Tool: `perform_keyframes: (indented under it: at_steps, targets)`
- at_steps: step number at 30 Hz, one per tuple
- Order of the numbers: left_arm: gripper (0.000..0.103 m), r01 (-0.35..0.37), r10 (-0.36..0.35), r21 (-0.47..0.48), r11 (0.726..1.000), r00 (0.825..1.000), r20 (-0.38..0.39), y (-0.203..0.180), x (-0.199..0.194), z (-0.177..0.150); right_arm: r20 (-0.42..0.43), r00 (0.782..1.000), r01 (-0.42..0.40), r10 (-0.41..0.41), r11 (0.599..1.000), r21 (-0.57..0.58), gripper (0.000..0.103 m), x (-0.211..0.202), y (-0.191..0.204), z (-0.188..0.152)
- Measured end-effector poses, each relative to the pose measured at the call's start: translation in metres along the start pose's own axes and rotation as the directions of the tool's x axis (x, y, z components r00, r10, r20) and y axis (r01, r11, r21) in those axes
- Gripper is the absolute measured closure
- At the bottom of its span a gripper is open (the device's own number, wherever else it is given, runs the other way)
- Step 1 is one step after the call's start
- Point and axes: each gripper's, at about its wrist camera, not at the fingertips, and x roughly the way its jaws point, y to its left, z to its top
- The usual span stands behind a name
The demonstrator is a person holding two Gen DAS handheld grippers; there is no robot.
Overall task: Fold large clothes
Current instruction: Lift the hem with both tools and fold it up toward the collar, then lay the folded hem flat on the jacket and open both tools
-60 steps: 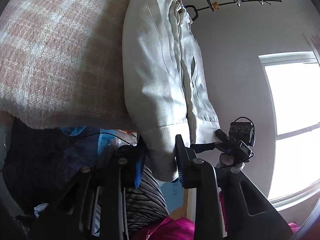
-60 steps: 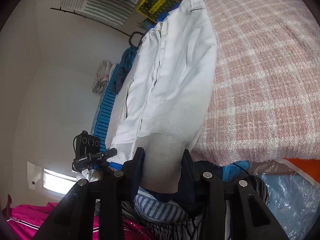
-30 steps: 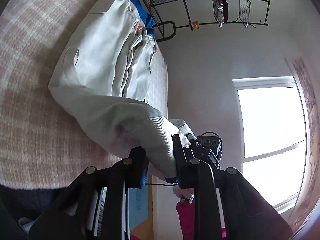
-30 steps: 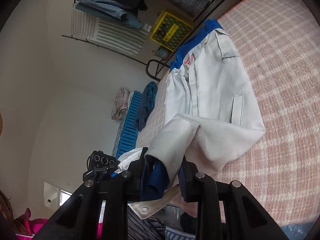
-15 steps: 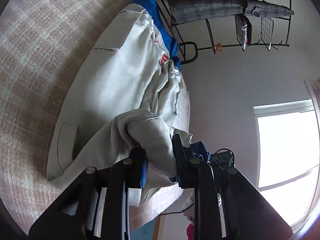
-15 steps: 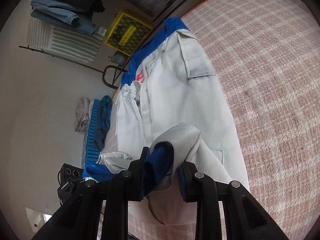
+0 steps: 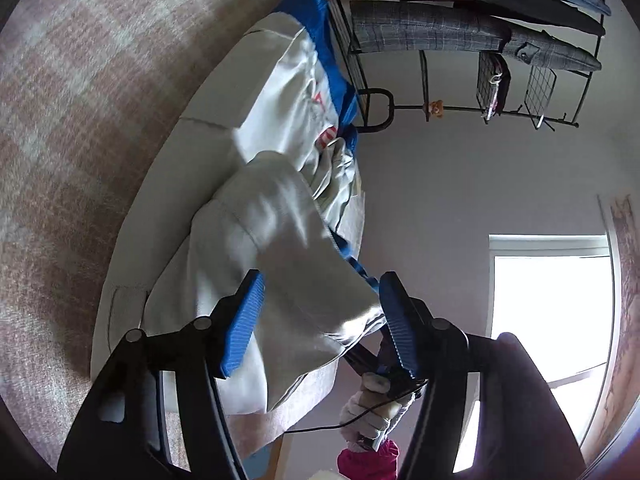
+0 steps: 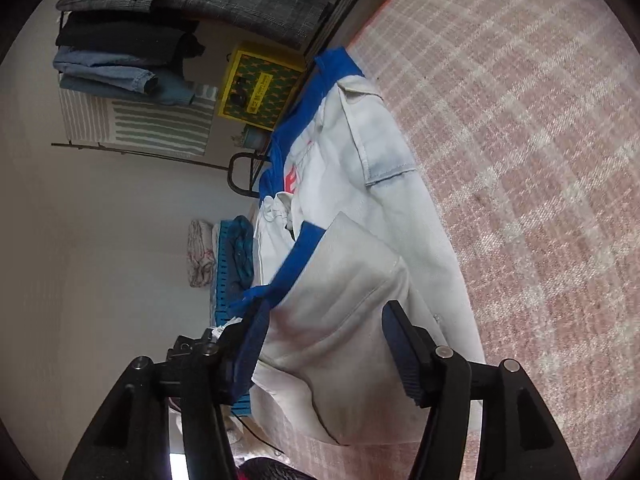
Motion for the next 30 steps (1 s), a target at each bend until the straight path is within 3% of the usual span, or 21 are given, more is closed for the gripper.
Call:
perform_keyframes:
  at_steps: [4, 11, 21, 22, 23, 25, 28, 29, 30]
  targets:
    - [0.043, -0.08, 0.074, 0.161, 0.984, 0.996, 0.045, -0.016, -0.024, -0.001, -0.003, 0.99, 0.139, -0.142, 0.971, -0.197, 0.045, -0.009, 0.01, -0.012]
    - [0.043, -0.264, 0.274, 0.287, 0.921, 0.962, 0.003, 0.02, -0.024, -0.031, -0.073, 0.969, 0.197, -0.237, 0.914, -0.354, 0.053, 0.011, -0.003, -0.036]
    - [0.043, -0.299, 0.315, 0.366, 0.881, 0.949, 0.017, 0.018, -0.003, -0.036, -0.08, 0.962, 0.209, -0.263, 0.889, -0.408, 0.053, 0.023, 0.001, -0.035]
    - [0.052, -0.299, 0.315, 0.374, 0.878, 0.949, 0.02, 0.017, -0.003, -0.036, -0.08, 0.961, 0.209, -0.264, 0.887, -0.412, 0.053, 0.024, 0.001, -0.035]
    - [0.075, -0.298, 0.316, 0.375, 0.878, 0.949, 0.013, 0.018, -0.002, -0.038, -0.079, 0.961, 0.211, -0.266, 0.885, -0.416, 0.064, 0.026, 0.003, -0.036]
    - [0.088, -0.293, 0.313, 0.357, 0.887, 0.95, 0.004, 0.022, -0.001, -0.04, -0.073, 0.955, 0.228, -0.287, 0.869, -0.44, 0.083, 0.028, 0.007, -0.041]
    - [0.094, -0.312, 0.313, 0.31, 0.898, 0.949, 0.049, 0.019, -0.012, -0.047, -0.031, 0.942, 0.279, -0.333, 0.834, -0.475, 0.101, 0.021, 0.017, -0.05]
    - [0.095, -0.307, 0.299, 0.287, 0.908, 0.952, 0.074, 0.018, -0.019, -0.051, -0.006, 0.942, 0.293, -0.334, 0.835, -0.466, 0.102, 0.013, 0.02, -0.054]
    - [0.095, -0.332, 0.314, 0.292, 0.897, 0.943, 0.107, 0.017, -0.022, -0.054, 0.01, 0.946, 0.294, -0.324, 0.844, -0.449, 0.102, 0.006, 0.019, -0.056]
